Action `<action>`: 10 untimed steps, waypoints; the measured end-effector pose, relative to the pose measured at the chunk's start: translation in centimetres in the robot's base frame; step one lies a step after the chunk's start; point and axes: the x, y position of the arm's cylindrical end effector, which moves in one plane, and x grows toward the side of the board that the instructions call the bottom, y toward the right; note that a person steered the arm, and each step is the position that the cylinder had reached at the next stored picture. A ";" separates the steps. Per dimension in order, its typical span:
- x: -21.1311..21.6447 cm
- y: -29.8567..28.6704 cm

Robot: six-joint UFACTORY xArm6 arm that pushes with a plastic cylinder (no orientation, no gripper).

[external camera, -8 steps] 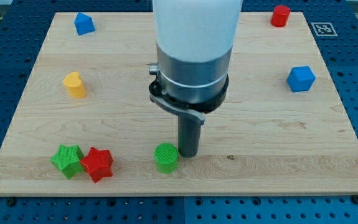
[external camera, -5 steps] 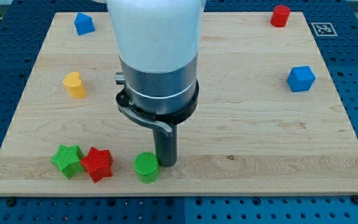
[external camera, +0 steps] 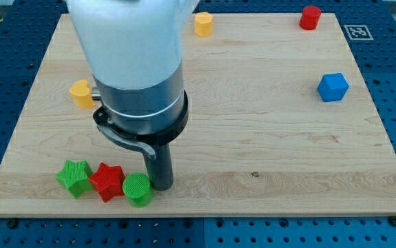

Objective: Push the green circle into the red star

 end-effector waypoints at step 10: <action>-3.5 -13.0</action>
